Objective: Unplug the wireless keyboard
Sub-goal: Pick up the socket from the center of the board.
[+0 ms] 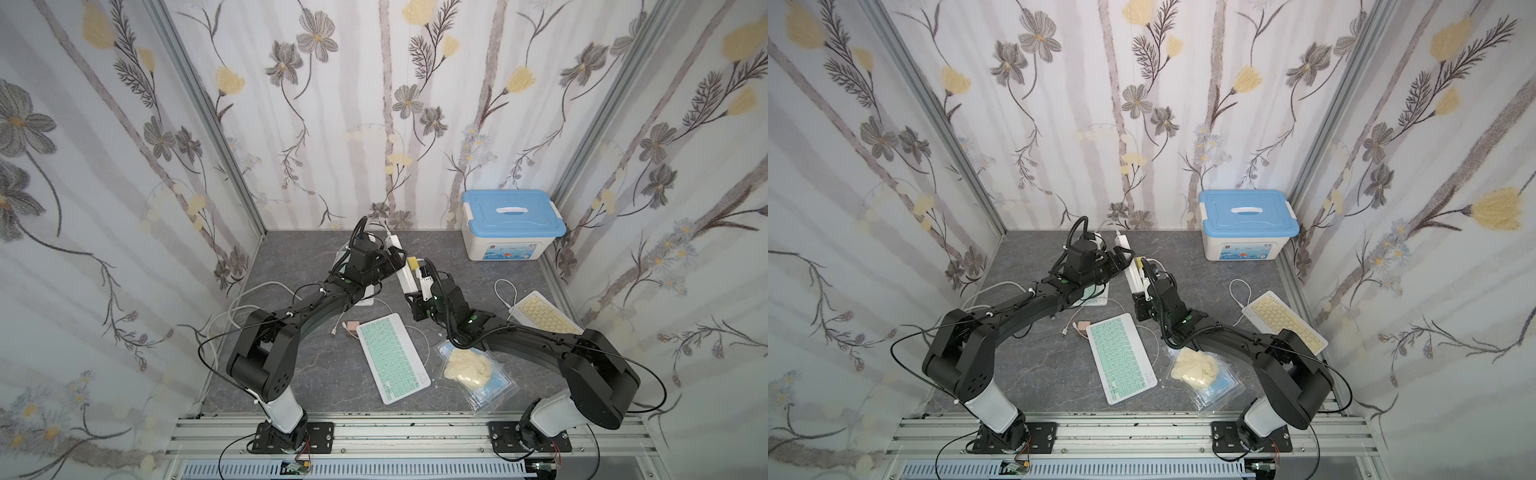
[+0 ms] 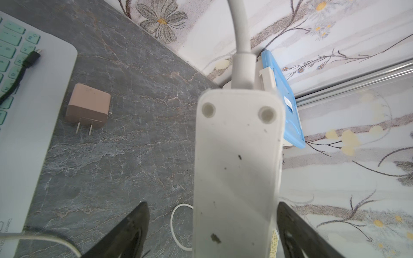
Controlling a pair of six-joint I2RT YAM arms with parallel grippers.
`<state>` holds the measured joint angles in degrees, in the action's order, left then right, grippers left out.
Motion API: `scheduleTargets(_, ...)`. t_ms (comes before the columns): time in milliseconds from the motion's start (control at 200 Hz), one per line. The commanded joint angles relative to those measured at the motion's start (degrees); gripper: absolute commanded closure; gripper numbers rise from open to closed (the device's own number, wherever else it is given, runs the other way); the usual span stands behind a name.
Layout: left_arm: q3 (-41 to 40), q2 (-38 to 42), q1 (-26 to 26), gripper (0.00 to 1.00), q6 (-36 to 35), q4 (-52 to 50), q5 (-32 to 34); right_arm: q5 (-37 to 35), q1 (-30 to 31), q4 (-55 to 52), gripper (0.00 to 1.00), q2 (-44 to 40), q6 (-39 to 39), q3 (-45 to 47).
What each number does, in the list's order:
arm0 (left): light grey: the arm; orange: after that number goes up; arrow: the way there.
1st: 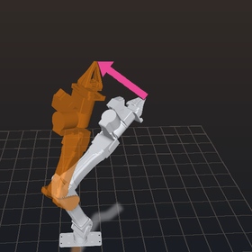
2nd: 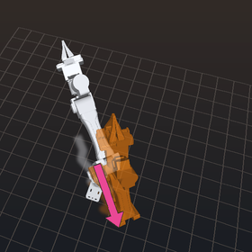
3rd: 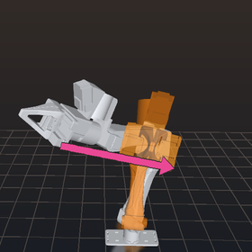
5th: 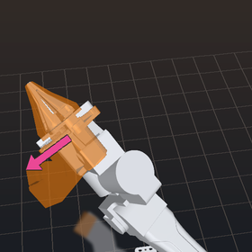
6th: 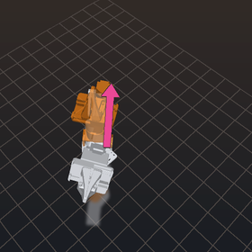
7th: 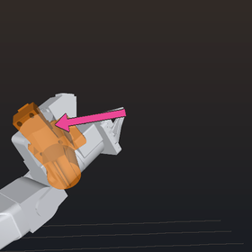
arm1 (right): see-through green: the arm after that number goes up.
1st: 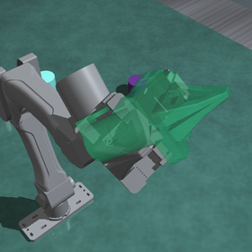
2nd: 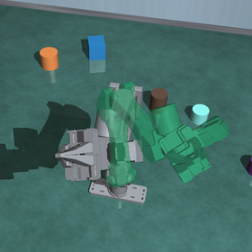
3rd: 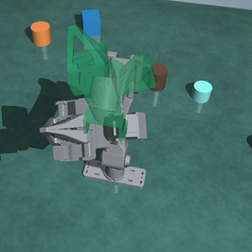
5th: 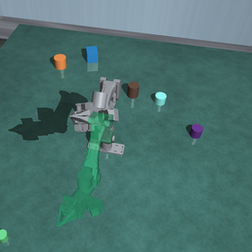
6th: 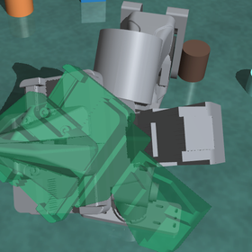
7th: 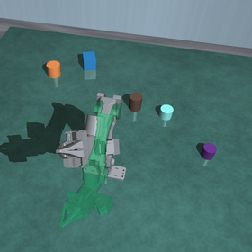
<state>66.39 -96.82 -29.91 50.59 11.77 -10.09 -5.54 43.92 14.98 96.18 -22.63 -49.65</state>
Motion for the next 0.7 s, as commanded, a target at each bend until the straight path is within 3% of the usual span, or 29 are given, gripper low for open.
scheduleTargets(0, 0.85, -0.65, -0.13, 0.17, 1.17, 1.54, 0.95, 0.33, 0.11, 4.97, 1.00, -0.32, 0.14, -0.72)
scheduleTargets(130, 0.74, -1.12, -0.23, 0.29, 1.70, 2.87, 0.79, 0.28, 0.11, 4.98, 1.00, -0.12, 0.15, -0.71)
scheduleTargets(275, 1.10, -1.55, -0.21, 0.34, 1.69, 3.22, 0.59, 0.37, 0.11, 5.04, 1.00, 0.12, 0.13, -0.89)
scheduleTargets(390, 1.03, -1.63, -0.24, 0.46, 1.75, 3.61, 0.59, 0.44, 0.11, 4.88, 1.00, 0.24, 0.16, -1.15)
scheduleTargets(544, 0.59, -1.21, -0.26, 0.78, 1.34, 4.19, 0.37, 0.38, 0.11, 4.64, 1.00, 0.41, 0.19, -1.26)
scheduleTargets(694, 0.19, -0.92, -0.23, 1.00, 0.67, 5.14, -0.58, 0.31, 0.09, 4.44, 1.00, 0.78, 0.02, -1.29)
